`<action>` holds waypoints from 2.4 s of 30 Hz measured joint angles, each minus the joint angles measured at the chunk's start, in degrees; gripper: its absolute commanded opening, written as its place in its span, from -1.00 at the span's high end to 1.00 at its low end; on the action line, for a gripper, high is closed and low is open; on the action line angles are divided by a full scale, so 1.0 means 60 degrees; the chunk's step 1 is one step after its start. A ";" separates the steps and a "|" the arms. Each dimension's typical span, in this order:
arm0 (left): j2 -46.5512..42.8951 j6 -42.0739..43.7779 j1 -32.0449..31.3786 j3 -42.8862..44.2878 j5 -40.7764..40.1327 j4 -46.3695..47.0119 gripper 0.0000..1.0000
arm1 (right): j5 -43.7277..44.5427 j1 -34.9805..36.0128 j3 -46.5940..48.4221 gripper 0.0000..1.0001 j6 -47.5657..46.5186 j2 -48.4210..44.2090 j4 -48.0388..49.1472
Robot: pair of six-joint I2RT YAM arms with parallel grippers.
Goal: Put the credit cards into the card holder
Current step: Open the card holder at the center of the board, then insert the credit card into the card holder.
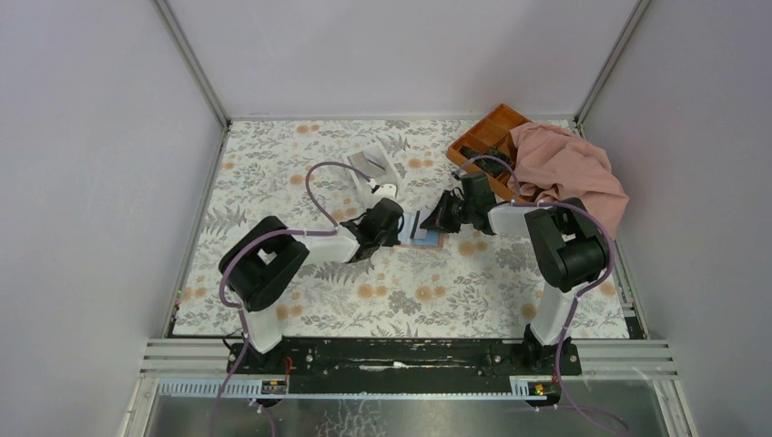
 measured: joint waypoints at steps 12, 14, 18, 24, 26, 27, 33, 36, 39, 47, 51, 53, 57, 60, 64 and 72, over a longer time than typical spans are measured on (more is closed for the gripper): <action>-0.0160 -0.0321 0.0033 -0.0342 0.0000 0.0313 0.97 | -0.0248 -0.0025 -0.0412 1.00 -0.0160 0.0007 0.0634; -0.0175 -0.0361 0.0033 -0.0372 -0.0004 0.0331 0.97 | -0.0280 -0.0029 -0.0459 1.00 -0.0178 0.0007 0.0718; -0.0189 -0.0393 0.0033 -0.0397 -0.0007 0.0346 0.97 | -0.0375 -0.0036 -0.0546 1.00 -0.0211 0.0007 0.0827; -0.0229 -0.0459 0.0033 -0.0474 -0.0033 0.0390 0.97 | -0.0539 -0.0036 -0.0703 1.00 -0.0211 0.0004 0.1031; -0.0233 -0.0481 0.0033 -0.0488 -0.0036 0.0412 0.98 | -0.0634 -0.0040 -0.0754 1.00 -0.0208 0.0004 0.1071; -0.0233 -0.0495 0.0033 -0.0488 -0.0036 0.0412 0.98 | -0.0678 -0.0040 -0.0783 1.00 -0.0200 0.0004 0.1093; -0.0240 -0.0568 0.0033 -0.0521 -0.0040 0.0444 0.98 | -0.0820 -0.0036 -0.0929 1.00 -0.0073 0.0004 0.1286; -0.0251 -0.0579 0.0033 -0.0557 -0.0044 0.0503 0.99 | -0.0831 -0.0036 -0.0936 1.00 -0.0011 0.0004 0.1311; -0.0262 -0.0586 0.0033 -0.0594 -0.0044 0.0528 1.00 | -0.0831 -0.0033 -0.0936 1.00 0.0044 0.0004 0.1311; -0.0273 -0.0601 0.0033 -0.0652 -0.0040 0.0619 1.00 | -0.0816 -0.0015 -0.0936 1.00 0.0175 0.0011 0.1315; -0.0277 -0.0601 0.0029 -0.0667 -0.0040 0.0645 1.00 | -0.0820 -0.0007 -0.0933 1.00 0.0233 0.0058 0.1355; -0.0277 -0.0601 0.0029 -0.0678 -0.0040 0.0663 1.00 | -0.0831 -0.0007 -0.0907 1.00 0.0259 0.0098 0.1366; -0.0277 -0.0601 0.0029 -0.0699 -0.0044 0.0696 1.00 | -0.0892 -0.0007 -0.0827 1.00 0.0266 0.0186 0.1366; -0.0277 -0.0601 0.0029 -0.0710 -0.0044 0.0714 1.00 | -0.0907 0.0000 -0.0769 1.00 0.0266 0.0222 0.1337; -0.0288 -0.0601 0.0029 -0.0732 -0.0044 0.0739 1.00 | -0.0914 0.0004 -0.0725 1.00 0.0266 0.0277 0.1341; -0.0382 -0.0601 0.0029 -0.0863 -0.0102 0.0769 1.00 | -0.0969 0.0127 -0.0535 1.00 0.0357 0.0466 0.1377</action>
